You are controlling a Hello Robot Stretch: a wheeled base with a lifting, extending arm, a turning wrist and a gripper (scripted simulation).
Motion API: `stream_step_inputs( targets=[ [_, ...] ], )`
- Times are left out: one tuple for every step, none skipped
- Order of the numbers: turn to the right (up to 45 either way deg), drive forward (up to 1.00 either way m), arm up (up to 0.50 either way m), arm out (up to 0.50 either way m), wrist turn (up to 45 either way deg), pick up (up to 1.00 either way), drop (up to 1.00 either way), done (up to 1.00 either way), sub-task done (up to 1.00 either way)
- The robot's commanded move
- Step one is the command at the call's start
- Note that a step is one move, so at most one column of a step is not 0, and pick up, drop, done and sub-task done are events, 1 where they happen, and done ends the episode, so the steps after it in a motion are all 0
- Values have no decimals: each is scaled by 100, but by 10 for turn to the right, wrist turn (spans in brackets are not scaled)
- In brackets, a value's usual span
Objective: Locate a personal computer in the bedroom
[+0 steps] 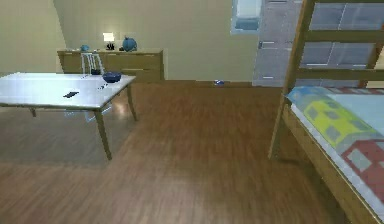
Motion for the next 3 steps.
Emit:
stream_step_inputs(
  targets=[
    [0, 100, 0, 0, 0, 0, 0, 0, 0],
    [0, 100, 0, 0, 0, 0, 0, 0, 0],
    [0, 10, 0, 0, 0, 0, 0, 0, 0]
  ],
)
